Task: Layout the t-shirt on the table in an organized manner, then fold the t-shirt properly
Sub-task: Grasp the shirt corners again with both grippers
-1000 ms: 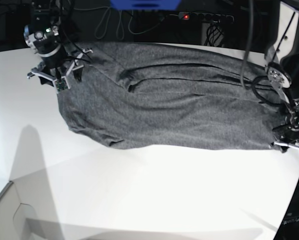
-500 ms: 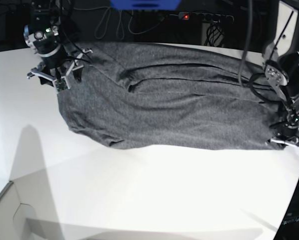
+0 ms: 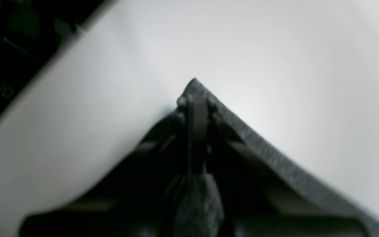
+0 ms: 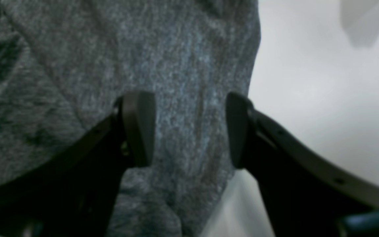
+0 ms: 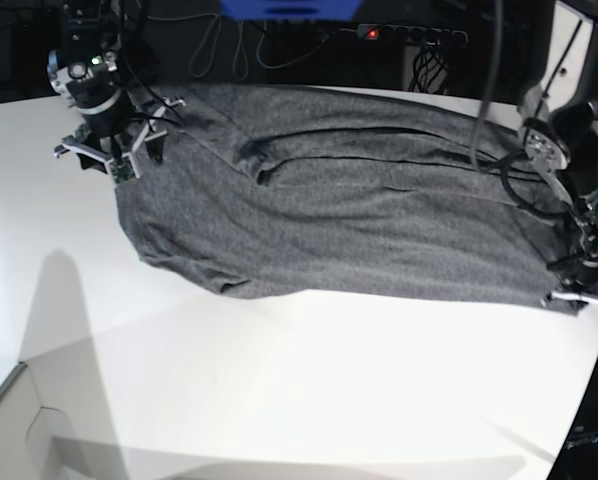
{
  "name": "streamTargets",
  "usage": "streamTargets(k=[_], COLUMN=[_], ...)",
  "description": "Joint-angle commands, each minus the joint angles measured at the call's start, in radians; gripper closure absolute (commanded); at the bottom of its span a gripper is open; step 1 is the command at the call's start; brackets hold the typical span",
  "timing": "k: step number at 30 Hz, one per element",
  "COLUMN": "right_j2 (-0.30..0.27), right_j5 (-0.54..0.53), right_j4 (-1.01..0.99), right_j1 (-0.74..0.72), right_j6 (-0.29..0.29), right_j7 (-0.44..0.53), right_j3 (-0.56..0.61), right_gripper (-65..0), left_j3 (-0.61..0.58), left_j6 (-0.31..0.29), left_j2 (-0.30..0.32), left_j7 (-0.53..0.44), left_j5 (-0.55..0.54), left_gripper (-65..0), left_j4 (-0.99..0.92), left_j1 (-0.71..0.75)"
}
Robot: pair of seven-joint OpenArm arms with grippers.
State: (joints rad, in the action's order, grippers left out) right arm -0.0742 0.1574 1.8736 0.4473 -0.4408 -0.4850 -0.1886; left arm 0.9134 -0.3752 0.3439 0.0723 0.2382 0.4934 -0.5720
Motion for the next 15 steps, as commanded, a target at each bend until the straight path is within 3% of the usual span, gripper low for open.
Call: streamTargets(k=[1, 5, 10, 15], right_j2=[-0.005, -0.003, -0.002, 0.0], right_j5=[-0.003, -0.003, -0.003, -0.003], right_j4=[0.017, 0.017, 0.017, 0.024], right_j1=[0.002, 0.002, 0.002, 0.0], right_j6=[0.007, 0.007, 0.007, 0.007], right_j7=[0.022, 0.022, 0.022, 0.027], right_j3=[-0.004, -0.004, -0.002, -0.005], right_gripper=[-34.4, -34.4, -34.4, -34.4], left_j3=[-0.003, -0.004, -0.004, -0.004], left_j6=[-0.035, -0.129, -0.149, -0.15], left_j2=[0.005, -0.055, -0.119, -0.151], left_j7=[-0.001, 0.143, 0.269, 0.295], left_j5=[-0.038, -0.144, -0.175, -0.179], left_gripper=[-0.1, -0.1, -0.1, -0.1], left_j4=[0.067, 0.311, 0.549, 0.69], left_j1=[-0.003, 0.074, 0.152, 0.24])
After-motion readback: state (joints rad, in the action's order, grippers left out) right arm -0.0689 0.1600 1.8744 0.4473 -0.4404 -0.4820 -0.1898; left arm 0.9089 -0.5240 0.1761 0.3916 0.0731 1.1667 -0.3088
